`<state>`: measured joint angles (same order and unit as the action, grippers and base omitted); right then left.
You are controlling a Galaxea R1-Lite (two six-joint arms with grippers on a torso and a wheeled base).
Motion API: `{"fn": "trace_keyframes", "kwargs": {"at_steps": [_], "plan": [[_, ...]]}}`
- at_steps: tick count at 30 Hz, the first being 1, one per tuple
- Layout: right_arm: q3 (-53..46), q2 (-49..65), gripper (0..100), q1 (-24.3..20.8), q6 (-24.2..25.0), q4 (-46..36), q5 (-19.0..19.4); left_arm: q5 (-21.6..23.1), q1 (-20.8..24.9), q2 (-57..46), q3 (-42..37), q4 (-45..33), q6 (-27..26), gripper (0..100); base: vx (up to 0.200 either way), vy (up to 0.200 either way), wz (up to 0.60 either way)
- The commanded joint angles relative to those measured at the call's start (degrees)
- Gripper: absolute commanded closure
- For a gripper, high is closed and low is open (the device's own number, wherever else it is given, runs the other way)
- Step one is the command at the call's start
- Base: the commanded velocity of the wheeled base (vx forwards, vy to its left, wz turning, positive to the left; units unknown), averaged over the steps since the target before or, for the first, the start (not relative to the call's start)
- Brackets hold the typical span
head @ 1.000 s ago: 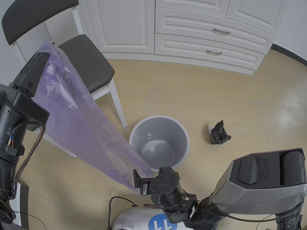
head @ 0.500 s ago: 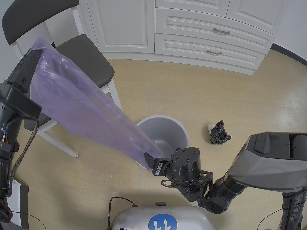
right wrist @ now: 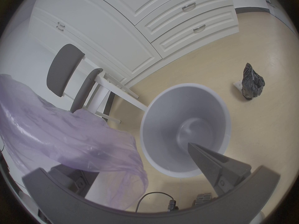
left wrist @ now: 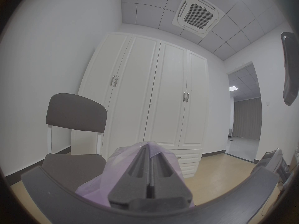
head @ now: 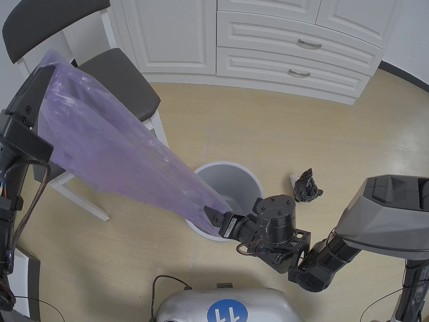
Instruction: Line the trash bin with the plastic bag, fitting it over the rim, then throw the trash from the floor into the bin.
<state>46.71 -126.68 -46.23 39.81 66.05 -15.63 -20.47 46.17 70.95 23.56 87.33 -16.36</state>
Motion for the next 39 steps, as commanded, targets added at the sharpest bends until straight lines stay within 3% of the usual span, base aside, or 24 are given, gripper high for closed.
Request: {"fn": "trace_keyframes", "kwargs": {"at_steps": [1, 8, 9, 15, 24, 26, 28, 30, 31, 34, 39], "plan": [[0.0, 0.1, 0, 0.0, 0.0, 0.1, 0.0, 0.0, 0.0, 0.0, 0.0, 0.1, 0.0, 100, 0.0, 0.0, 0.0], [-0.1, 0.4, 0, 0.0, 0.0, 0.2, 0.0, 0.0, 0.0, 0.1, 0.1, 0.0, 0.0, 100, 0.0, 0.0, 0.0], [-0.1, 0.4, 100, 0.0, 0.0, 0.2, 0.0, 0.0, 0.0, 0.1, 0.1, 0.0, 0.0, 100, 0.0, 0.0, 0.0], [-1.2, 0.6, 100, -0.5, -0.7, 0.4, 0.0, 0.1, 0.0, 0.8, -0.7, -0.1, 0.3, 100, 0.0, 0.0, 0.0], [-5.1, 9.1, 100, 0.6, -5.8, 1.0, 0.0, -0.1, -0.7, 1.5, -2.1, -0.3, 0.3, 100, 0.0, 0.0, 0.0], [-6.5, 12.3, 100, 1.8, -8.6, 0.2, -0.1, 0.0, -2.0, 1.6, -3.8, -2.4, 0.5, 100, 0.0, 0.0, 0.0], [-9.6, 15.4, 100, 4.0, -14.6, 0.3, -0.1, 0.4, -3.1, 1.8, -6.0, -8.1, 1.3, 100, 0.0, 0.0, 0.0], [-10.8, 16.7, 100, 4.7, -16.4, 0.3, 0.0, 0.4, -3.4, 2.0, -6.5, -10.2, 2.2, 100, 0.0, 0.0, 0.0], [-12.6, 19.9, 100, 6.0, -19.5, -0.1, 0.1, 0.4, -4.0, 3.0, -6.6, -14.5, 5.1, 100, 0.0, 0.0, 0.0], [-13.6, 22.5, 100, 7.1, -21.4, -0.3, 0.1, 0.6, -4.9, 4.0, -6.7, -17.5, 7.0, 100, 0.0, 0.0, 0.0], [-14.5, 31.6, 100, 10.3, -24.3, -7.4, 0.1, 1.1, -7.8, 7.7, -7.0, -22.8, 9.6, 100, 0.0, 0.0, 0.0]]}}
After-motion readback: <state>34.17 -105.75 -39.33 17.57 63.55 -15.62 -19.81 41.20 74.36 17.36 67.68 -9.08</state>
